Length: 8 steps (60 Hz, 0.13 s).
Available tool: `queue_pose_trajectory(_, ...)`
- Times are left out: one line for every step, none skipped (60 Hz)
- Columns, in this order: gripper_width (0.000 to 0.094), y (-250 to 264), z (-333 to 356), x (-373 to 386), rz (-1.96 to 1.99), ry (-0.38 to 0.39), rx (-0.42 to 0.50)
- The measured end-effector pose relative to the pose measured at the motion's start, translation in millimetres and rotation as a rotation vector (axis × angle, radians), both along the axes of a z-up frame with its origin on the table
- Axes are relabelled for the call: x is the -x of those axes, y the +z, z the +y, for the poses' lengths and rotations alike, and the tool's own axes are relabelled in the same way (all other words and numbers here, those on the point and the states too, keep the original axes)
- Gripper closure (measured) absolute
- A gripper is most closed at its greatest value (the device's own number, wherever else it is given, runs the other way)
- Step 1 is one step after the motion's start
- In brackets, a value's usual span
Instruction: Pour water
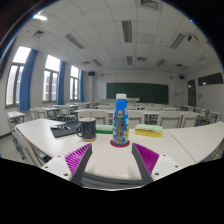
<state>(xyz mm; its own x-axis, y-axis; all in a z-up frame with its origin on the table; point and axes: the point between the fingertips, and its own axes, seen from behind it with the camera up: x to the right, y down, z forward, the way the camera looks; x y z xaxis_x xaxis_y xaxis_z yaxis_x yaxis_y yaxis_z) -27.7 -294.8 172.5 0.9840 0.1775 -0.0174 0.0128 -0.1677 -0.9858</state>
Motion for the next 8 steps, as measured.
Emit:
queue_pose_trajectory(0.0075, -3, -3, 0, 0.0, -0.005, 0.003)
queue_pose_trajectory(0.0074, -6, -4, 0, 0.002, -0.01, 0.006)
queue_pose_trajectory(0.0078, -8, -6, 1, 0.005, -0.014, 0.007)
queue_pose_trajectory(0.0078, -11, -8, 2, 0.007, -0.017, 0.007)
queue_pose_trajectory(0.0077, -13, -9, 2, 0.011, -0.018, 0.008)
queue_pose_trajectory(0.0075, -16, -3, -1, 0.018, -0.016, 0.007)
queue_pose_trajectory(0.0077, -15, -9, 0, 0.025, -0.018, 0.012)
queue_pose_trajectory(0.0077, -17, -10, 1, 0.034, -0.02, 0.015)
